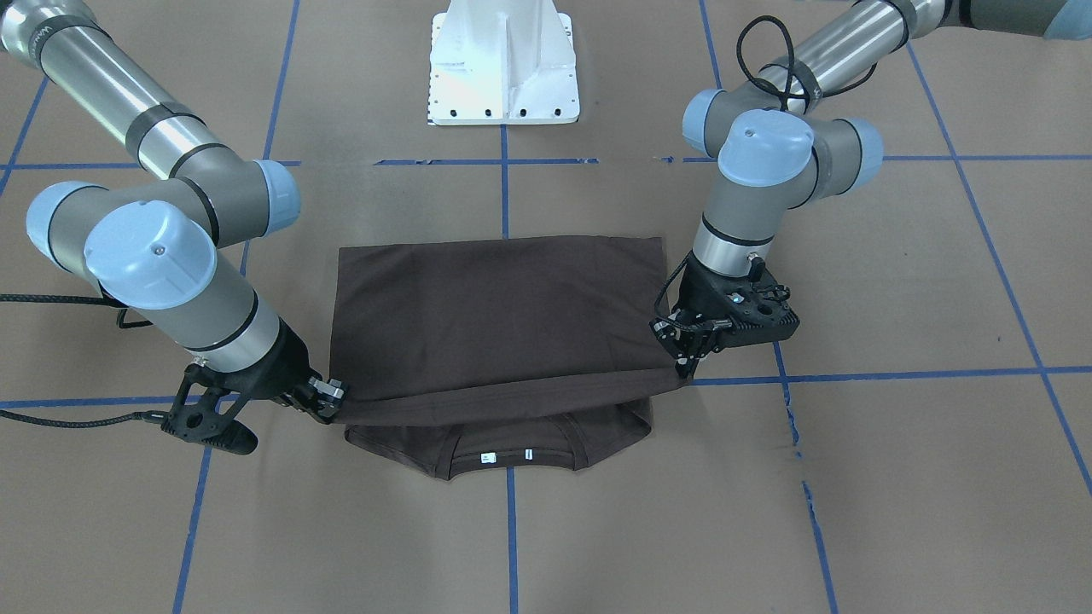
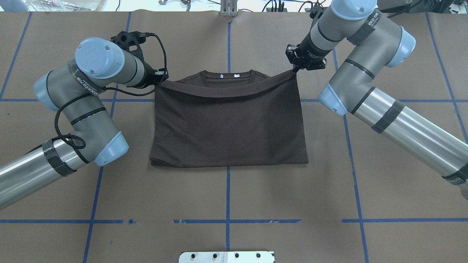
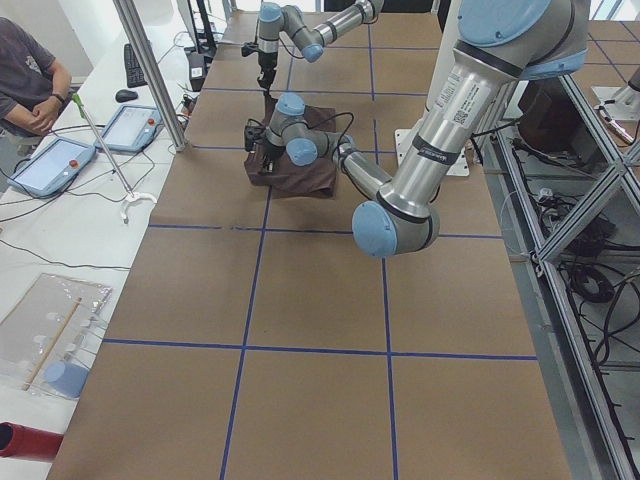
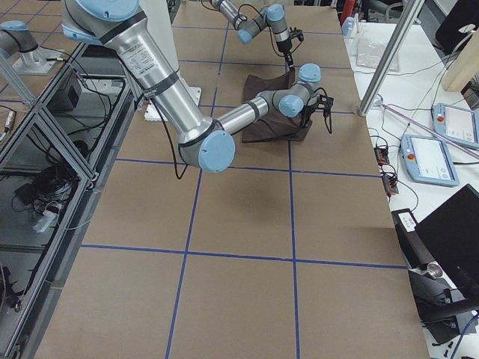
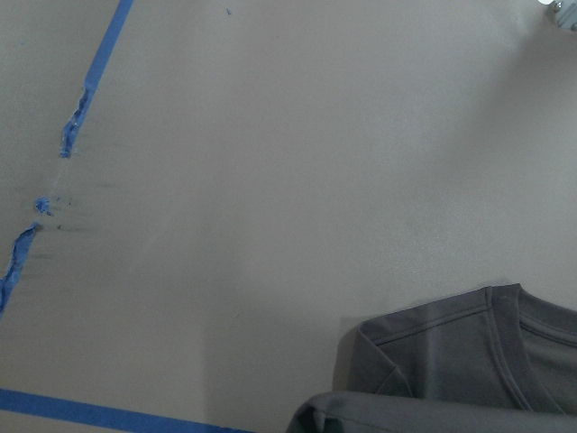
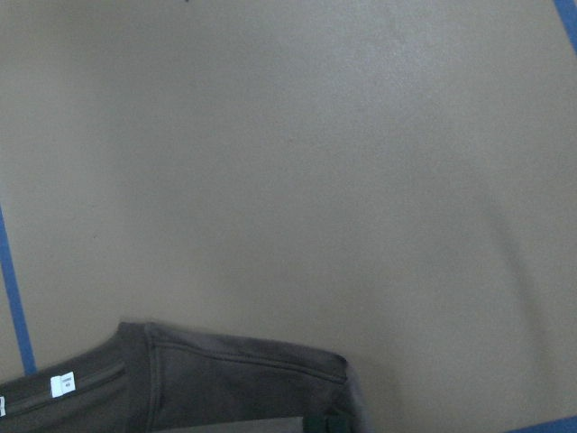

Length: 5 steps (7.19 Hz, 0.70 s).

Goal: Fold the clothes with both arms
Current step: 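Lay the hem down near the collar with both grippers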

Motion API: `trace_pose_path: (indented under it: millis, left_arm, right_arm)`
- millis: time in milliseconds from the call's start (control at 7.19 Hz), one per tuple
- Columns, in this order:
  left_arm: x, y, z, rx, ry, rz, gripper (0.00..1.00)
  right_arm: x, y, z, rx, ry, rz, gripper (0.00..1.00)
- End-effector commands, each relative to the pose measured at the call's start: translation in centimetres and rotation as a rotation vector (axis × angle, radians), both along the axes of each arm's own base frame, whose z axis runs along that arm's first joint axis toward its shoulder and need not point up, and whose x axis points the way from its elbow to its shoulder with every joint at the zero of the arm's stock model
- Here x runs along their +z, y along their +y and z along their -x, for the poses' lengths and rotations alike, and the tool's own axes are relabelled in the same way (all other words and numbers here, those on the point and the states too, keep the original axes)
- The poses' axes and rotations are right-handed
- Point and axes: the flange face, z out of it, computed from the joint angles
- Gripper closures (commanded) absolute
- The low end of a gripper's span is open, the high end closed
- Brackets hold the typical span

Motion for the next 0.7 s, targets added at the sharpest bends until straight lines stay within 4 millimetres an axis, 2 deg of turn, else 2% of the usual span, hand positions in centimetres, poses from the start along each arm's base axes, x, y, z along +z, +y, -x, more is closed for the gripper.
trace_pose_path:
  millis: [0, 278, 556]
  left_arm:
    - [0.7, -1.9, 0.6, -0.021, -0.019, 0.011, 1.00]
    - [1.5, -2.8, 1.1, -0.032, -0.033, 0.020, 1.00]
    - [0.9, -2.9, 0.9, -0.033, -0.027, 0.015, 1.00]
  right_arm:
    - [0.2, -0.7, -0.6, 0.013, 0.004, 0.004, 1.00]
    - [0.6, -1.3, -1.2, 0.008, 0.015, -0.007, 1.00]
    - [0.6, -1.3, -1.2, 0.008, 0.015, -0.007, 1.00]
